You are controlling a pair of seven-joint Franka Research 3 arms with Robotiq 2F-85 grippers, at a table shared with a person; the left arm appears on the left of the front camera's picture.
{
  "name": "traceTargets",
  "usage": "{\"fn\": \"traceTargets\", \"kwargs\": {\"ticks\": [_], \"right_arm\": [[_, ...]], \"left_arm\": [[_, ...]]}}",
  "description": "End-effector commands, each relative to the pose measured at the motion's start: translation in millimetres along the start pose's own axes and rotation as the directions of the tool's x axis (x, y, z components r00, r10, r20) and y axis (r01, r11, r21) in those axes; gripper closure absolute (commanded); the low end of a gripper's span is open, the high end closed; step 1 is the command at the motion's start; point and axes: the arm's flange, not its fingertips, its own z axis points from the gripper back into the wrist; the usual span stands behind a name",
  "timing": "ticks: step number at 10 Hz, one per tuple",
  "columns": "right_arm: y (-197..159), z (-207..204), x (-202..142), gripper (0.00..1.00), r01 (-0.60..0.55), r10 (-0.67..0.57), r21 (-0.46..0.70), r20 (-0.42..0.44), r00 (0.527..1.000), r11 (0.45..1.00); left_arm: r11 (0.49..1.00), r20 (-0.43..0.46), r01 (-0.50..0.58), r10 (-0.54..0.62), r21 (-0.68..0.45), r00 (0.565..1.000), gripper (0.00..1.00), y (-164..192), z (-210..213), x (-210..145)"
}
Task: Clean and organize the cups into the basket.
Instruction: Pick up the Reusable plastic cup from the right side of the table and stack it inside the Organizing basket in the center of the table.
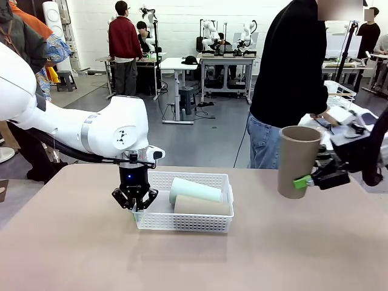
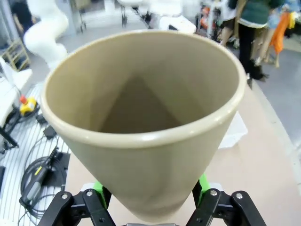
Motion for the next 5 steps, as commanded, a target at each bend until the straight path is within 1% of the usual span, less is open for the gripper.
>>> {"fn": "traceTargets", "kwargs": {"ticks": [1,3,4,5], "right_arm": [[-6,-47,54,0.19,-0.054,0.058,0.026,-0.166,0.984,0.998],[-20,-98,87,0.19,-0.03,0.054,0.08,-0.326,0.944,0.996],[-23,-124,103,0.19,-0.034,0.07,0.1,-0.387,0.919,0.994],[-23,-153,116,0.19,-0.048,0.097,0.113,-0.484,0.87,0.992]], "left_arm": [[1.0,-0.003,0.002,-0.002,0.005,1.0,1.0,1,-3,-2],[1.0,-0.003,0.002,-0.002,0.005,1.0,1.0,1,-3,-2],[1.0,-0.003,0.002,-0.002,0.005,1.0,1.0,1,-3,-2],[1.0,-0.003,0.002,-0.002,0.005,1.0,1.0,1,-3,-2]]}}
